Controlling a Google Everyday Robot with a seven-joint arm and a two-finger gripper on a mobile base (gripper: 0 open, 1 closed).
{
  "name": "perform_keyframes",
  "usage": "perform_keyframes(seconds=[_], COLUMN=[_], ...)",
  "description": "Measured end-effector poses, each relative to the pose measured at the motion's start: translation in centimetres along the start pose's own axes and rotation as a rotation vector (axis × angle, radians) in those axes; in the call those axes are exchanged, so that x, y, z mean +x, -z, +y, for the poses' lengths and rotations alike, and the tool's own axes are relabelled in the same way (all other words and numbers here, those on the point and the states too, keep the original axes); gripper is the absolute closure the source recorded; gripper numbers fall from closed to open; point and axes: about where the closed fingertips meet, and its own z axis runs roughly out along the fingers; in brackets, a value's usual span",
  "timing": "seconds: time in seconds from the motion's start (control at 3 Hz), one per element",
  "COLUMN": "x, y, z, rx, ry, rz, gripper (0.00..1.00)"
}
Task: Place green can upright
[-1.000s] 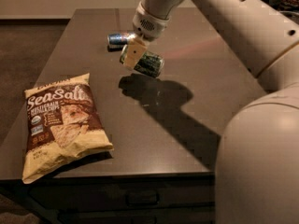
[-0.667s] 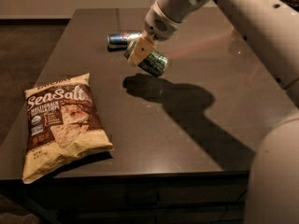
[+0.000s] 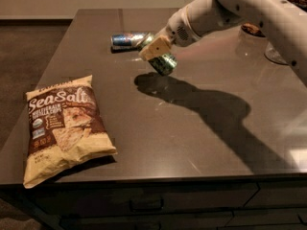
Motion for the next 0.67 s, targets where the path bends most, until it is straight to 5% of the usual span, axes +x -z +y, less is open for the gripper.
perform_keyframes(seconds=[0.67], x=[0.3], y=[1.1], z=[-2.5], rx=[0.112], ry=[-0.071], rz=[-0.267], gripper=[1.00])
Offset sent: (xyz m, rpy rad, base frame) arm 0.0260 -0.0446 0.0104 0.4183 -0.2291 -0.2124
